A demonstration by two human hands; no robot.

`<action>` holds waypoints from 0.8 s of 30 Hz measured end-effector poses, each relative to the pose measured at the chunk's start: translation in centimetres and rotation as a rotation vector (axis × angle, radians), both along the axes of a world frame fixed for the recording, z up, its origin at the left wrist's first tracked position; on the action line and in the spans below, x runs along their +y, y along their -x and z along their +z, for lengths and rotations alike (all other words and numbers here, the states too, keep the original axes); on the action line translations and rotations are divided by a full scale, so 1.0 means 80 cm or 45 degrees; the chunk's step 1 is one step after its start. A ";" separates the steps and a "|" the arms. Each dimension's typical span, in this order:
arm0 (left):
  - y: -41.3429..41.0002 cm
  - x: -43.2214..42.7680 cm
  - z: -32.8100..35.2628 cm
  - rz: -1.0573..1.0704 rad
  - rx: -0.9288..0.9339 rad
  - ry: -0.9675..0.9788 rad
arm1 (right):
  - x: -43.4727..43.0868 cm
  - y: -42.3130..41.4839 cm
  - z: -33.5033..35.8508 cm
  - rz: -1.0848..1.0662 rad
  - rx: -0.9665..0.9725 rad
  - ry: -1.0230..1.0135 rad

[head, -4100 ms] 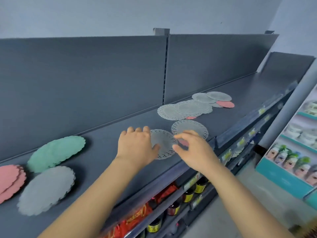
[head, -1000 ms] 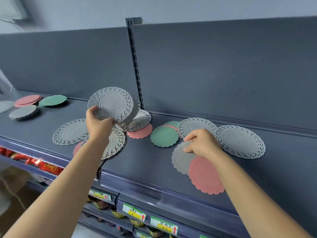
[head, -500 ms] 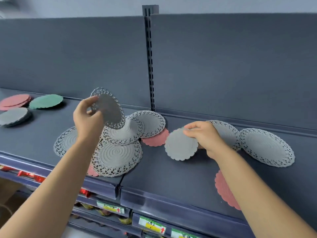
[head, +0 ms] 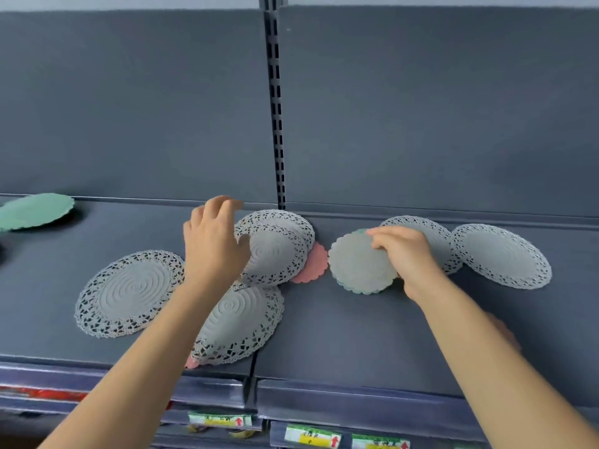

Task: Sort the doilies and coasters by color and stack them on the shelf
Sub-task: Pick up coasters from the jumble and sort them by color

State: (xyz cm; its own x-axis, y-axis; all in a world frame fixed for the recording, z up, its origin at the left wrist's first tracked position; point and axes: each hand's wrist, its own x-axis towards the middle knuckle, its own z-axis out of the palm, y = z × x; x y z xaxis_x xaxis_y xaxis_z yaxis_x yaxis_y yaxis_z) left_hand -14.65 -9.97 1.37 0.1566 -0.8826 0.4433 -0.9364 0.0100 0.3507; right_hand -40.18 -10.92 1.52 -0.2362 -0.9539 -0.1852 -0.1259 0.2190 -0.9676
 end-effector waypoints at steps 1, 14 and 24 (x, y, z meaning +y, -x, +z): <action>0.011 0.000 0.004 -0.132 -0.004 -0.014 | 0.002 0.006 0.000 -0.063 0.032 0.036; 0.161 -0.026 0.004 -0.556 -0.007 -0.738 | 0.032 0.108 0.000 -0.030 0.312 -0.008; 0.141 0.003 0.008 -0.217 1.311 -0.438 | 0.017 0.120 0.001 -0.063 -0.078 0.106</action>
State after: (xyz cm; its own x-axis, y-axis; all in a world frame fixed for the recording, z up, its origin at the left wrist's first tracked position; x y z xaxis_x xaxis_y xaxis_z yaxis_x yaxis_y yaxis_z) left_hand -25.95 -9.76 2.01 0.1745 -0.9792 -0.1037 -0.1893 -0.1367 0.9724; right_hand -49.79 -9.60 1.60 -0.2744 -0.9539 -0.1216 -0.0573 0.1424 -0.9881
